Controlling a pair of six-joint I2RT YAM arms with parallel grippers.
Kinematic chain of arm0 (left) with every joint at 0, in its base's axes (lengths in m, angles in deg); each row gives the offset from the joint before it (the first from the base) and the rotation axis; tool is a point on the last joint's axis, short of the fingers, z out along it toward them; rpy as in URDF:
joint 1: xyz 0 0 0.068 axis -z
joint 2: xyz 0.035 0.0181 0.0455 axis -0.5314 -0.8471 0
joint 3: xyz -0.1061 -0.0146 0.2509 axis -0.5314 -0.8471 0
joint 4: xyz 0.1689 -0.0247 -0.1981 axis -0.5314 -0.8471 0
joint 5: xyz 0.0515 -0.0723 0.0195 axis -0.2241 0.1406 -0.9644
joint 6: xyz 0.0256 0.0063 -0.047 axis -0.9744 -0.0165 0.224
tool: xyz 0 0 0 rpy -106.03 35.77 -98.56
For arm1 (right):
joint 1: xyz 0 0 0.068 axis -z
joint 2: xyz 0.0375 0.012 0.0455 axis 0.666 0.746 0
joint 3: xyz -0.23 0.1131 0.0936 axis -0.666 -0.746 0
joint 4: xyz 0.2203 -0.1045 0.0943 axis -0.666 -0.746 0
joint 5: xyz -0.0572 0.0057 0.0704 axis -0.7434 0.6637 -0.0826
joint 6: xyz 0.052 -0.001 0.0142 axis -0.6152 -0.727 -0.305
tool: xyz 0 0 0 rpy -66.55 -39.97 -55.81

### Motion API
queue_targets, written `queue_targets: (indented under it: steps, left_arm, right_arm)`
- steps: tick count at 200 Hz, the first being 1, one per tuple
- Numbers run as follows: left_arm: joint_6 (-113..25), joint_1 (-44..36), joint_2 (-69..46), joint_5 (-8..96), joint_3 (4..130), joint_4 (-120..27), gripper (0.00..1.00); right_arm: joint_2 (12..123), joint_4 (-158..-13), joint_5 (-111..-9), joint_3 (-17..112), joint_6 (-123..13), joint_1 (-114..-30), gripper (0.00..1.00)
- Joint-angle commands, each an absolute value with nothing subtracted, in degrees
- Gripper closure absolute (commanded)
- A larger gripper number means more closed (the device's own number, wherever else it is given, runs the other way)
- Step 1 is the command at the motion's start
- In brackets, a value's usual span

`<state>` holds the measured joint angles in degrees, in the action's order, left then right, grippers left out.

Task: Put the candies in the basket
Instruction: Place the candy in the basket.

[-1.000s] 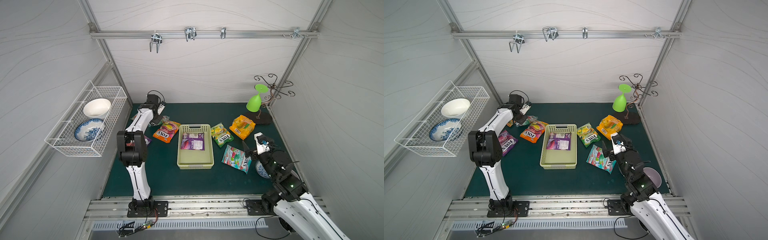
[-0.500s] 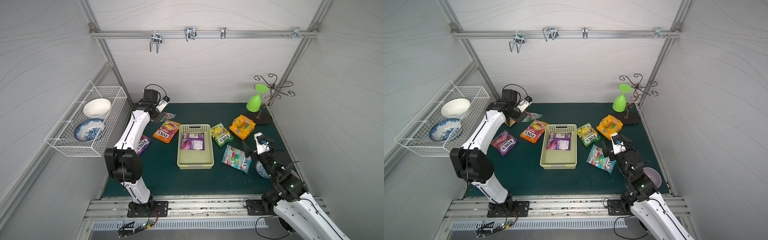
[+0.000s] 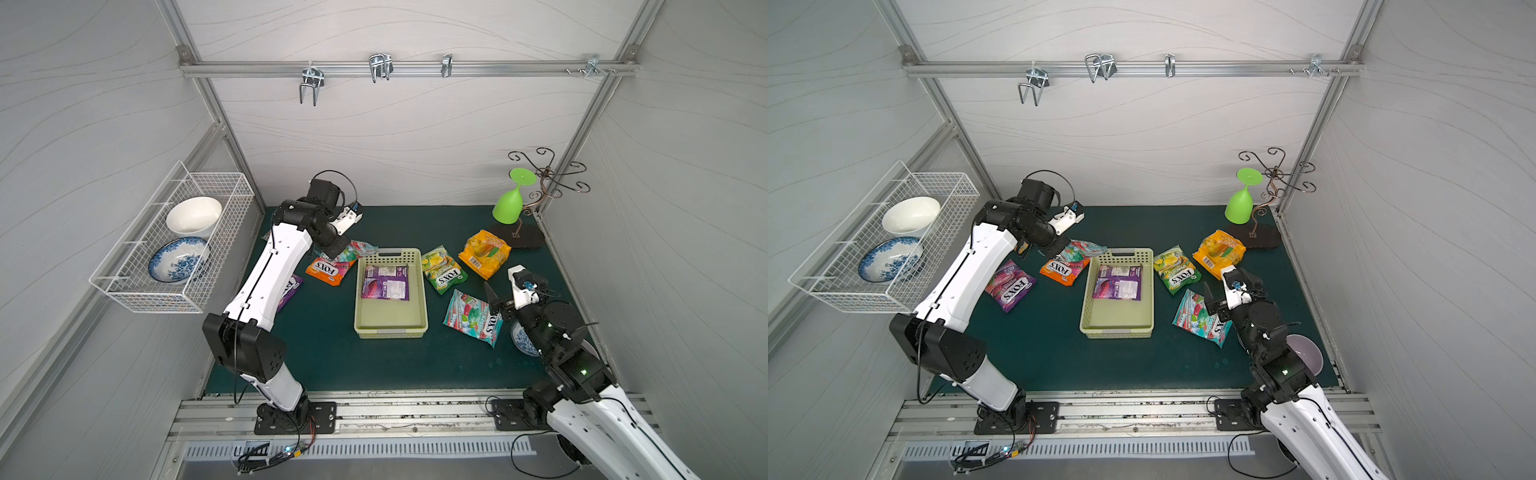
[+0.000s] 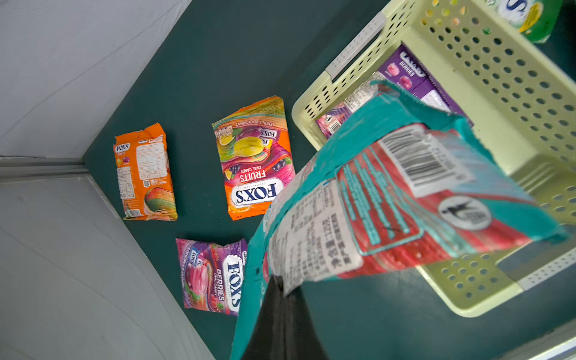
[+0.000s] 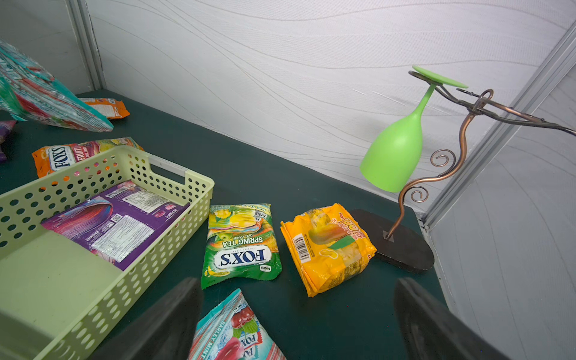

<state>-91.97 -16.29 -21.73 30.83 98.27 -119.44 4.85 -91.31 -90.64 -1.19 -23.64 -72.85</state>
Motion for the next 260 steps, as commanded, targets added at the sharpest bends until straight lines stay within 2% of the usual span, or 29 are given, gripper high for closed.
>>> queue_targets:
  steps: [1, 63, 113, 131, 193, 260]
  left_arm:
    - [-87.4, -13.8, -19.3, 34.6, 101.2, -123.1, 1.00]
    - [-81.5, -8.4, -19.8, 35.2, 97.3, -123.4, 1.00]
    - [-83.9, -4.1, -16.9, 33.0, 89.2, -118.0, 1.00]
    - [-84.7, -3.6, -17.0, 31.6, 88.9, -117.5, 1.00]
    - [-80.8, -1.1, -19.0, 36.3, 89.0, -117.1, 1.00]
    - [-82.2, 1.8, -20.1, 33.4, 84.9, -112.7, 1.00]
  right_arm:
    - [4.0, -90.0, -90.2, -1.4, -23.0, -72.6, 0.01]
    - [3.9, -89.8, -91.2, -1.7, -22.9, -72.6, 0.01]
    - [4.2, -89.7, -90.9, -1.7, -23.0, -72.5, 0.01]
    - [5.0, -89.7, -91.1, -1.5, -22.9, -72.6, 0.01]
    - [5.0, -89.9, -90.1, -1.3, -23.0, -72.6, 0.01]
    - [4.5, -89.8, -89.9, -1.4, -23.2, -72.5, 0.01]
